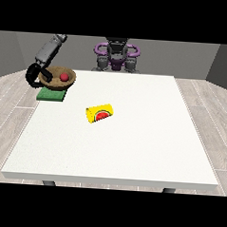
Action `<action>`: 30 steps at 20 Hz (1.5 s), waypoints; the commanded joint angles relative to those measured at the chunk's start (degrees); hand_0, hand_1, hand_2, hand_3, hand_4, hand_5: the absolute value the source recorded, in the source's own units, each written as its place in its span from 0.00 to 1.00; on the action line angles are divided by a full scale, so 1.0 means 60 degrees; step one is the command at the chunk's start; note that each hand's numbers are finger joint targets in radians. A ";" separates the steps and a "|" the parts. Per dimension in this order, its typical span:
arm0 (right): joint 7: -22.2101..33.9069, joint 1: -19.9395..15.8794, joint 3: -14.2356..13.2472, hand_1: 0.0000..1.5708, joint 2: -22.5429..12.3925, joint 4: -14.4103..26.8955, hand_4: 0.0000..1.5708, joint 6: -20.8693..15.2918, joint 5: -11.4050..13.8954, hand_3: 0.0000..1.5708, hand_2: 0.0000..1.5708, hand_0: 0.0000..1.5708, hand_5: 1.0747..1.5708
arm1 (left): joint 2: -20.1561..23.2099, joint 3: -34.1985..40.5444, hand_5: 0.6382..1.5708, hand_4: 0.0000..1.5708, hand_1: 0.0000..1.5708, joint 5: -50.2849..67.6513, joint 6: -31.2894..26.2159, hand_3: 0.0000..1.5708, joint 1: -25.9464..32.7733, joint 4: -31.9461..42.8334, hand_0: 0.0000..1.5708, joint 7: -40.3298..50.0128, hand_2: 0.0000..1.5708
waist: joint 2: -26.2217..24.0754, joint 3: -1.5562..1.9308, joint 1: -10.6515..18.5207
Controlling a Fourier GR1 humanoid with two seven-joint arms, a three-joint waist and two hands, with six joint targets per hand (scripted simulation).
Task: Pick the cup and pour the ball into the bowl, then pick the bowl and place it on the pad
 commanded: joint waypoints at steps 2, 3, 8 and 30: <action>-0.0906 0.0102 -0.0334 1.00 -0.0549 0.0775 0.82 0.0607 -0.0098 0.50 1.00 1.00 0.96 | 0.0279 0.0128 0.96 0.13 0.00 0.0186 0.0103 0.00 -0.0048 -0.0352 0.00 0.0138 0.00 | 0.0419 -0.0002 0.0158; -0.0379 -0.0629 -0.0353 1.00 -0.0576 0.0827 0.82 0.0206 -0.0047 0.45 1.00 1.00 0.96 | 0.0264 -0.0060 0.96 0.10 0.00 0.0176 0.0103 0.00 -0.0416 -0.0511 0.00 0.0253 0.00 | 0.0674 -0.0003 0.0328; -0.1577 -0.0363 -0.0612 1.00 -0.1298 0.1923 0.82 0.0634 0.0116 0.13 1.00 1.00 0.97 | -0.0100 -0.0123 0.96 0.00 0.00 0.0559 0.0488 0.00 -0.0134 -0.1781 0.00 0.0875 0.00 | 0.0748 0.0006 0.0568; -0.1408 -0.0052 -0.0813 1.00 -0.0861 0.2571 0.68 0.0901 -0.0160 0.80 1.00 1.00 1.00 | 0.0179 -0.0013 0.95 0.00 0.00 0.0705 0.0313 0.00 0.0451 -0.1324 0.00 0.0704 0.00 | 0.0120 -0.0001 0.0479</action>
